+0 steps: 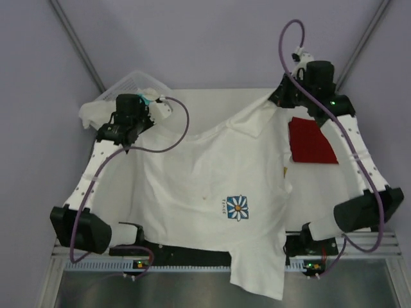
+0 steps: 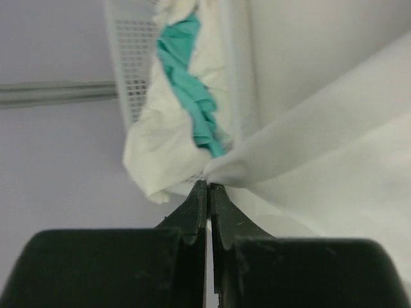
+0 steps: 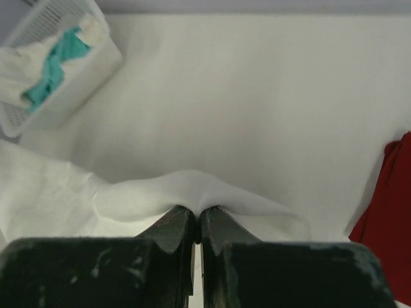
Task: Fold and stack the t-shirts
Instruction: Flatten out the tshirt
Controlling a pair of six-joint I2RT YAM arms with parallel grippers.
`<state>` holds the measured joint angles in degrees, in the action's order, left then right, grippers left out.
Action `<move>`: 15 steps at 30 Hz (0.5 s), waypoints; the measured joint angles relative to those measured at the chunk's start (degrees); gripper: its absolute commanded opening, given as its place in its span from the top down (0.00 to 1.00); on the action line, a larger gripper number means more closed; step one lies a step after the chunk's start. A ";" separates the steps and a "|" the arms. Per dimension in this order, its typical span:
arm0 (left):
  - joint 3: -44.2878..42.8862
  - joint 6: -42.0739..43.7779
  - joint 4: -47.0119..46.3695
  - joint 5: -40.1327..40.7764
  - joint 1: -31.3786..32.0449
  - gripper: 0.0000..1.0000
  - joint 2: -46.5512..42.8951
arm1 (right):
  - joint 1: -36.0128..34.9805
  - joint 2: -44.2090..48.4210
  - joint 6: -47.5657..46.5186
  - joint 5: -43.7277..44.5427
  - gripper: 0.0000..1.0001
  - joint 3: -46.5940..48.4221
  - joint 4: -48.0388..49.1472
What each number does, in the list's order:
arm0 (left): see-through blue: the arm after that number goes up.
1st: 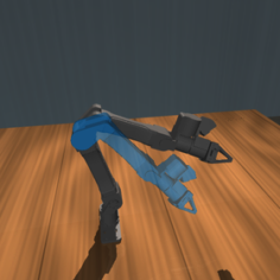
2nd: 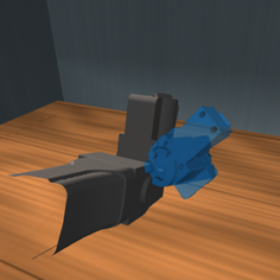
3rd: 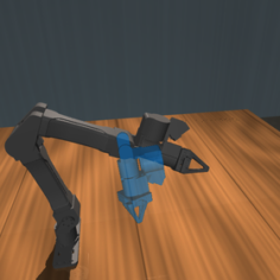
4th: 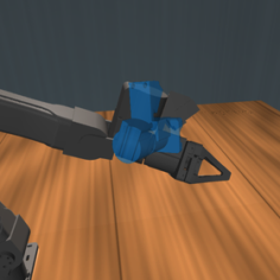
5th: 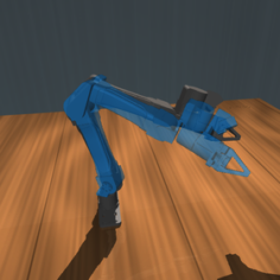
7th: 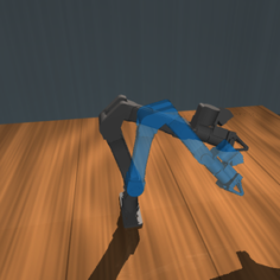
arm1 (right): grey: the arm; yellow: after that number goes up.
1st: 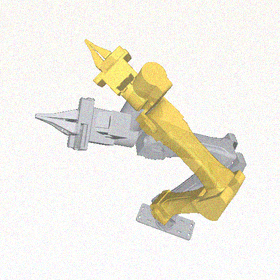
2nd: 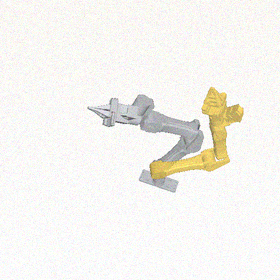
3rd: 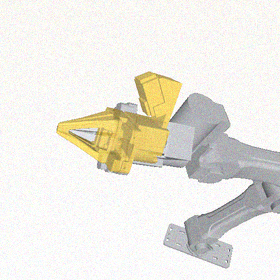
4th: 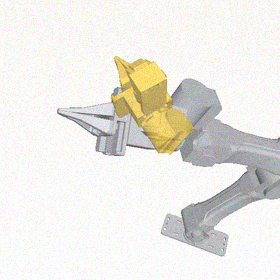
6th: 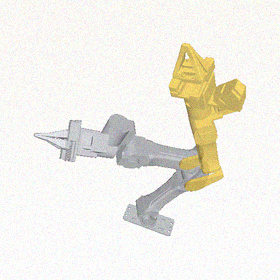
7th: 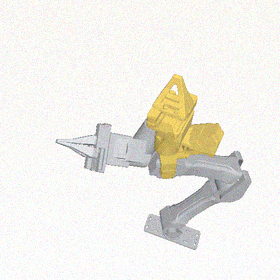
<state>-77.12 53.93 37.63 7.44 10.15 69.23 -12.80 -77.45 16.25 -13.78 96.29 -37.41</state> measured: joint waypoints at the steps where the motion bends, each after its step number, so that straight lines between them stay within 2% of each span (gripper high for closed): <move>1: 1.86 -0.35 -1.22 -0.33 -0.07 1.00 3.06 | 0.31 -3.19 -0.20 0.11 1.00 -1.27 0.13; 4: 4.02 -1.55 -4.22 -1.05 -0.70 1.00 11.15 | 1.97 -14.01 -0.09 -0.24 1.00 -4.55 0.04; 7: 4.07 -2.49 -8.09 -1.75 -1.95 1.00 16.44 | 4.33 -19.02 0.70 -1.55 1.00 -6.49 -0.17; 12: 4.07 -2.80 -12.24 -2.10 -3.80 1.00 21.09 | 6.95 -19.10 1.64 -4.09 1.00 -8.48 1.70; 15: 4.98 -1.92 -13.73 -2.64 -4.31 1.00 21.77 | 7.37 -16.92 2.01 -5.84 1.00 -13.33 3.85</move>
<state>-72.14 52.01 23.90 4.80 5.85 91.00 -5.43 -94.37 18.26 -19.62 82.96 -33.56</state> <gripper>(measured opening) 0.012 0.007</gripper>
